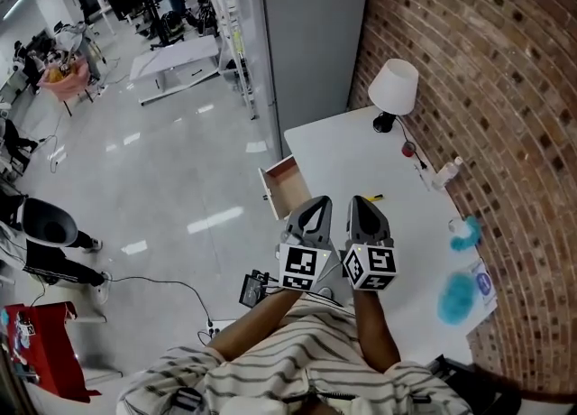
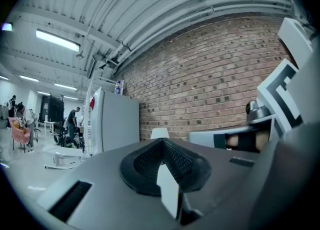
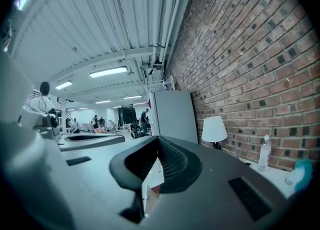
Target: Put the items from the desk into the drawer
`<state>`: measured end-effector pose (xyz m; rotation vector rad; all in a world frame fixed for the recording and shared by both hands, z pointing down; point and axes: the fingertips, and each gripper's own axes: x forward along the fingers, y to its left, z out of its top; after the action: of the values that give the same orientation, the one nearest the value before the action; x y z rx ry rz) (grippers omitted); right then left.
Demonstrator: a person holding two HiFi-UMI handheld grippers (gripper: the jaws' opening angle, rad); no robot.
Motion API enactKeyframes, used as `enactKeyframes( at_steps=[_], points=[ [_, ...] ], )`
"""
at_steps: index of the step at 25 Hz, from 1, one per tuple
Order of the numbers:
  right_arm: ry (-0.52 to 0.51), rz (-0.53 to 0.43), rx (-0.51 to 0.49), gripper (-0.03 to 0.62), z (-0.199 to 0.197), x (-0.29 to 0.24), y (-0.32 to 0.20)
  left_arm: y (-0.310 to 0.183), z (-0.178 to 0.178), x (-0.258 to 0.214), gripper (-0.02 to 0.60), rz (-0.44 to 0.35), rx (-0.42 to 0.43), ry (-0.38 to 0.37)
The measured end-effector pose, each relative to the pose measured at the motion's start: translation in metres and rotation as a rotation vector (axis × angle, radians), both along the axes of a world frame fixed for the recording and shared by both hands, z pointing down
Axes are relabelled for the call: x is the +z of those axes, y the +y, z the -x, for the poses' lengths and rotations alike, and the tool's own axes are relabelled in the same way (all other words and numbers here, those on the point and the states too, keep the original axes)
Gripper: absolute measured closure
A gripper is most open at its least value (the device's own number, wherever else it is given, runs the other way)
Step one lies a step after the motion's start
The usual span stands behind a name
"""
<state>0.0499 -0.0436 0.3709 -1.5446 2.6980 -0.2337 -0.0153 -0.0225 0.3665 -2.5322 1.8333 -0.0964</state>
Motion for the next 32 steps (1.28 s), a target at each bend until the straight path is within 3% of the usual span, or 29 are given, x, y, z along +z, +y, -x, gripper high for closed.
enactKeyframes(
  at_steps=[10,22,32],
  points=[
    [0.005,-0.002,0.016,0.583,-0.026,-0.005,-0.069,-0.068,-0.029,-0.015,0.574,-0.016,0.013,-0.002],
    [0.03,0.041,0.078,0.582,-0.028,0.018,-0.111,-0.107,-0.026,-0.004,0.574,0.01,0.085,-0.006],
    [0.105,0.115,0.034,0.582,-0.026,0.038,-0.127,-0.124,-0.036,0.008,0.574,0.016,0.13,-0.01]
  ],
)
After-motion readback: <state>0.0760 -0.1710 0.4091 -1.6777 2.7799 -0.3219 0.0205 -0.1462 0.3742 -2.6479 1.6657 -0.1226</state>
